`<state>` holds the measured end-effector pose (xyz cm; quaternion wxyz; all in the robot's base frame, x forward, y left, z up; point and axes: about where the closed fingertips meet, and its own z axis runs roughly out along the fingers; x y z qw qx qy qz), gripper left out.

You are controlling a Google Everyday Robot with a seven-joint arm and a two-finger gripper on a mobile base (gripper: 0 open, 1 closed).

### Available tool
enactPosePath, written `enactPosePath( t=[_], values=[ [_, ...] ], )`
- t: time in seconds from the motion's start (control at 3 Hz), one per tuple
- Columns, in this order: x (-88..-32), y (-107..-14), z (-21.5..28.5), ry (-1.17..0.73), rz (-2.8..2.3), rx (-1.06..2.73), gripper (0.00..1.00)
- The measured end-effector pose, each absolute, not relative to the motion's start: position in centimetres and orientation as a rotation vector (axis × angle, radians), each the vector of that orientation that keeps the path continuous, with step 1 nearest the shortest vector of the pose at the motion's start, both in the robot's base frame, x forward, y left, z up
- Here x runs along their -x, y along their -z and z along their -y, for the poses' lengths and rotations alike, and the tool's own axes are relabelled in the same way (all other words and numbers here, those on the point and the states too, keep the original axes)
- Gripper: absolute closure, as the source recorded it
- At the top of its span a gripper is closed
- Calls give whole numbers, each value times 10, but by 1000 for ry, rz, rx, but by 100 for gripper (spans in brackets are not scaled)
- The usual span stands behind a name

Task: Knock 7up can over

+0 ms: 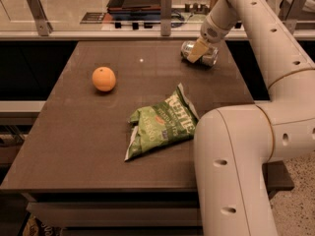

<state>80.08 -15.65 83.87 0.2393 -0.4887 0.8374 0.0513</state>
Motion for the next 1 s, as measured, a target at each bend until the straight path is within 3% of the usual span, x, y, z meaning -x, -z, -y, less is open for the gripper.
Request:
enactPosePath(
  t=[0.33,0.67,1.0],
  values=[
    [-802,-835,155,-144,-2294,1340,13],
    [-804,-830,153,-148,-2296,1342,0],
    [-804,-830,153,-148,-2296,1342,0]
  ],
)
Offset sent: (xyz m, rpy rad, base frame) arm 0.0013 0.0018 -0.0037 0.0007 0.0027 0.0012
